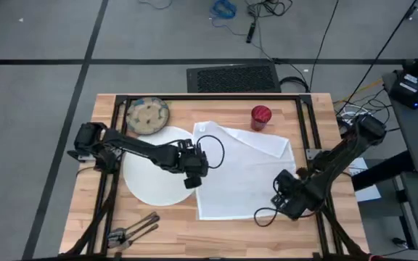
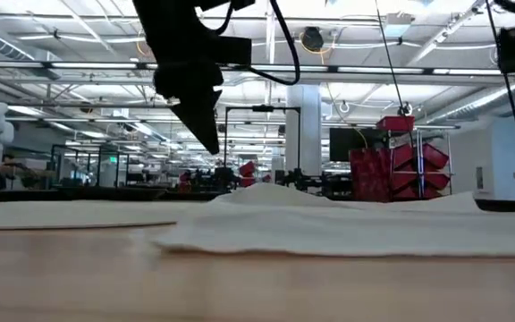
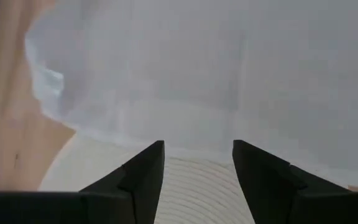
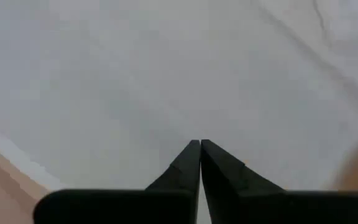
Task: Set table place
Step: Fold the white napkin
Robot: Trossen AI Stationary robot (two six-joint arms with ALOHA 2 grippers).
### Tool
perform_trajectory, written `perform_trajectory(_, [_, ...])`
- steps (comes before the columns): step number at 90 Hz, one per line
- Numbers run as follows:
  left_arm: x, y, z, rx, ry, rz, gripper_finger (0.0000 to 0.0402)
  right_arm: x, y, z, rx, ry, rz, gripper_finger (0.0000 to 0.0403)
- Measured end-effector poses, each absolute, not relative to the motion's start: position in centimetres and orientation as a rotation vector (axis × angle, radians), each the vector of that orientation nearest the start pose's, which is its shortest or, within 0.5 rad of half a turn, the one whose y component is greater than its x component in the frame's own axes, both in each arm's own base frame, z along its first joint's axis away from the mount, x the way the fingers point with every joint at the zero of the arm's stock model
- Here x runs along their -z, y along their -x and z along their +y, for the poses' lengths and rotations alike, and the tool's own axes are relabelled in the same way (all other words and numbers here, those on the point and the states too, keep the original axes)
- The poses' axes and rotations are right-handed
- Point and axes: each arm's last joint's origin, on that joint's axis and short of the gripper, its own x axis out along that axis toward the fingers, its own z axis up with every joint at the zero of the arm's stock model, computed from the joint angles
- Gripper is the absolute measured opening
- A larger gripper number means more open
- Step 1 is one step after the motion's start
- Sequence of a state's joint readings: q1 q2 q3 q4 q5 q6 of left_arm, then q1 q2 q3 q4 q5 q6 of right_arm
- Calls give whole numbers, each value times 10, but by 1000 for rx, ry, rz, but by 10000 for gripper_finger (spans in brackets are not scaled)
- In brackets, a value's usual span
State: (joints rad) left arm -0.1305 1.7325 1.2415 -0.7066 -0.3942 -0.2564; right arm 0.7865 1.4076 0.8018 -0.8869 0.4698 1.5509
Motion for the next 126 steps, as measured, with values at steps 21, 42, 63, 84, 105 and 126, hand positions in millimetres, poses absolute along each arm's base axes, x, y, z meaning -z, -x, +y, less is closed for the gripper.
perform_trajectory(21, [-217,-348,-19,-393,-70,1043,178,-149,-211,163,441,-464,881,0])
perform_trajectory(42, [-210,-345,4,-448,-61,1073,178,-126,-227,178,247,-517,1010,0])
perform_trajectory(63, [-187,-337,24,-501,-30,1084,178,-131,-192,182,267,-585,1366,0])
perform_trajectory(84, [-182,-345,43,-493,53,989,178,-176,-178,173,283,-566,1064,0])
perform_trajectory(105, [-154,-354,62,-450,111,1031,178,-171,-206,176,226,-456,853,0])
perform_trajectory(126, [-139,-351,60,-446,105,1131,178,-135,-233,192,94,-445,860,0])
